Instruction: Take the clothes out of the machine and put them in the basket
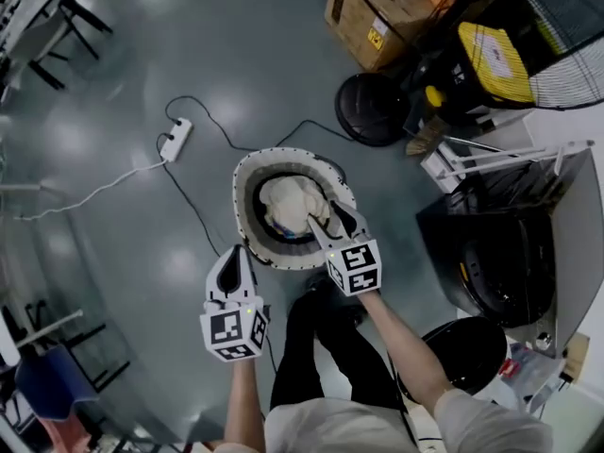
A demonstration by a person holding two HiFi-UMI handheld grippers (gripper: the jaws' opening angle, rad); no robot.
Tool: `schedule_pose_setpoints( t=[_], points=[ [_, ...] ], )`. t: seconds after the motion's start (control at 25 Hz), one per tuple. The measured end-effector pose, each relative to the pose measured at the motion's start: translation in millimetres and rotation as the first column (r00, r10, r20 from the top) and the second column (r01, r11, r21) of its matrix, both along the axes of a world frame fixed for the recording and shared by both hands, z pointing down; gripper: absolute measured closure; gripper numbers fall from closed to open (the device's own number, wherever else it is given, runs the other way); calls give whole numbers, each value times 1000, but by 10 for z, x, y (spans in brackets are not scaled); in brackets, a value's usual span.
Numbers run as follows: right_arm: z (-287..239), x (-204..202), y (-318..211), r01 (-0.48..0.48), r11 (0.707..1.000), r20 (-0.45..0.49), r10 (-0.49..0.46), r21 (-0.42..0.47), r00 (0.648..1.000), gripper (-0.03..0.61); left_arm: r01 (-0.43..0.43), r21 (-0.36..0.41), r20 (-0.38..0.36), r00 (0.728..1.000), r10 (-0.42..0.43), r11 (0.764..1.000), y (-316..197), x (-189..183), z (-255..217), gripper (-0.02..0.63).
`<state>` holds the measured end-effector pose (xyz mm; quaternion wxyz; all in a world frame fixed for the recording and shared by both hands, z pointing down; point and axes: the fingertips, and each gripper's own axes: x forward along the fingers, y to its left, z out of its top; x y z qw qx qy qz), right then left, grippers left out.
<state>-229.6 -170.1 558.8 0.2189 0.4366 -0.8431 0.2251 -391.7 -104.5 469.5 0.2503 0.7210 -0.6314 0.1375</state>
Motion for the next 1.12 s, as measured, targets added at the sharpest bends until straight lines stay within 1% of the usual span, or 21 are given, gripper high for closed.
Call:
schedule_pose_setpoints(
  t=[0.16,0.24,0.36,0.44,0.52,0.6,0.72,0.84,0.92,1.0,1.12],
  points=[
    [-494,212,-18,-69,995,32,67,72,997,517,-67,29,1,998,67,997,-169,236,-265,597],
    [-735,326,15,-95,991,44,91,94,995,551,-111,41,-1,994,111,993,-254,388,-400,597],
    [-1134,594,107,-132,982,70,124,133,990,555,-172,57,-5,985,173,983,-338,697,-626,597],
    [-1422,874,176,-186,969,87,174,164,981,555,-222,68,-8,975,223,973,-373,966,-783,597],
    [-1699,1203,253,-253,947,94,239,196,966,555,-281,81,-14,959,283,956,-409,1267,-936,597],
    [-1951,1583,357,-326,918,91,313,227,945,555,-349,98,-21,936,353,932,-442,1617,-1078,597],
    [-2259,2250,628,-444,854,88,437,272,895,555,-463,118,-28,883,469,878,-421,2243,-1275,597],
    [-2478,2893,1005,-535,789,78,539,301,839,555,-570,132,-25,816,577,811,-294,2885,-1446,597],
    [-2599,3315,1312,-590,744,63,603,315,795,555,-628,141,-24,771,637,765,-168,3295,-1543,597],
    [-2702,3747,1666,-655,685,45,680,319,732,555,-685,152,-28,717,696,712,-34,3712,-1647,597],
    [-2858,4290,2246,-749,576,22,788,327,616,555,-774,171,-20,616,788,610,156,4296,-1832,597]
  ],
)
